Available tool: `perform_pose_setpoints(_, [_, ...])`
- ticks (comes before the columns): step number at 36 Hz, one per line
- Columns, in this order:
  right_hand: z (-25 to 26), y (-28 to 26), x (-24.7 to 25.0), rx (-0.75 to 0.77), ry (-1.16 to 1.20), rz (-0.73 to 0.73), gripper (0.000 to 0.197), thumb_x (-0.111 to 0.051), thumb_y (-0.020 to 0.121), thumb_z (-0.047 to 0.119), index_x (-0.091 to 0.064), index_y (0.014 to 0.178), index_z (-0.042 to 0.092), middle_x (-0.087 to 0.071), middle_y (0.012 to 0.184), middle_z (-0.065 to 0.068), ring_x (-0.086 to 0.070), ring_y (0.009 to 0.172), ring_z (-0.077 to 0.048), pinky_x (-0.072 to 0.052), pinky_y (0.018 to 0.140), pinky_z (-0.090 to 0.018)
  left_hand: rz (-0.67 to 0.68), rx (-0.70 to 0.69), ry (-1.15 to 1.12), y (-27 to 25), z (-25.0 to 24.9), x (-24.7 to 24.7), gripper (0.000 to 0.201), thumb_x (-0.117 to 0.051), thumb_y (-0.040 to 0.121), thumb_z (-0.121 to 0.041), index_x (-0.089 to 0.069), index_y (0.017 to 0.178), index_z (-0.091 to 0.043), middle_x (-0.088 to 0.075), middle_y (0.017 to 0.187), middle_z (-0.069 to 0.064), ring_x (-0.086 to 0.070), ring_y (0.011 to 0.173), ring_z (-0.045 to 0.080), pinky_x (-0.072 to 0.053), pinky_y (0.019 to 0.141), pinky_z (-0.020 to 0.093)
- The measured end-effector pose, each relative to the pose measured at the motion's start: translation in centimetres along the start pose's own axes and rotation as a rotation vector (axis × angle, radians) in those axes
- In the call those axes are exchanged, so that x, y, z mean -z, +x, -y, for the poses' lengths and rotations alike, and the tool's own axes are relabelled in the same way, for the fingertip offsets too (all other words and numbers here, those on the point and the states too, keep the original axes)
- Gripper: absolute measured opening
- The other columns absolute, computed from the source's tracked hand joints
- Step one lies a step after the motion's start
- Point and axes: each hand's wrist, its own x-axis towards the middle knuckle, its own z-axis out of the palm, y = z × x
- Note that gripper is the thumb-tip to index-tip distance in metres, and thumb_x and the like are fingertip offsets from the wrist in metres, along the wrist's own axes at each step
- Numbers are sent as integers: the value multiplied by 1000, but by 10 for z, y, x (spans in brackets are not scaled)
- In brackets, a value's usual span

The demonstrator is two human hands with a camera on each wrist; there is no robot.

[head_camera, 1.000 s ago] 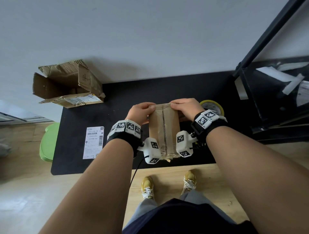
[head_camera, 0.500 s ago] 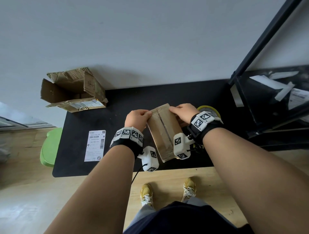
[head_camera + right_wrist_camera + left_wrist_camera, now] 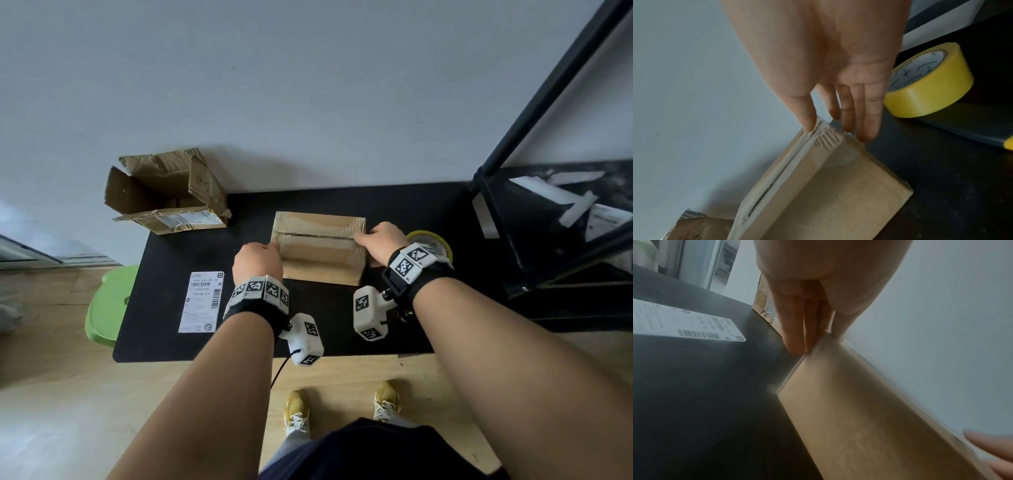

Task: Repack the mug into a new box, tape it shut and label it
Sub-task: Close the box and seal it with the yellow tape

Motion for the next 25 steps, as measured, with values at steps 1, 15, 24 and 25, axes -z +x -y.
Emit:
perform_pose_setpoints(1, [1, 0, -3, -8, 28, -2, 43, -64, 84, 42, -66, 108, 6, -70, 104, -11, -67, 91, -30, -58, 82, -46, 3, 7, 11, -1, 0, -1, 41, -44, 96, -42, -71, 95, -11, -70, 93, 11, -61, 84, 28, -42, 68, 30])
perform_pose_setpoints(15, [7, 0, -8, 166, -99, -100, 45, -54, 94, 9, -46, 138, 14, -59, 130, -7, -58, 115, -27, -44, 87, -32, -18, -20, 33, -10, -5, -11, 41, -36, 100, -36, -54, 119, -4, -58, 119, 15, -56, 108, 32, -42, 79, 38])
perform_pose_setpoints(24, [-16, 2, 8, 137, -82, -178, 48, -55, 97, 26, -44, 142, 15, -52, 141, -8, -53, 124, -26, -44, 92, -32, -157, -411, 293, -23, -25, -32, 60, -41, 92, -8, -24, 150, -14, -9, 160, 5, -5, 147, 26, -13, 120, 37])
perform_pose_setpoints(25, [-21, 1, 13, 119, -72, -208, 46, -53, 97, 23, -45, 141, 15, -53, 140, -8, -54, 123, -27, -43, 89, -31, -128, -457, 298, -26, -31, -35, 58, -39, 95, -13, -22, 150, -14, -7, 161, 4, -2, 148, 24, -7, 121, 38])
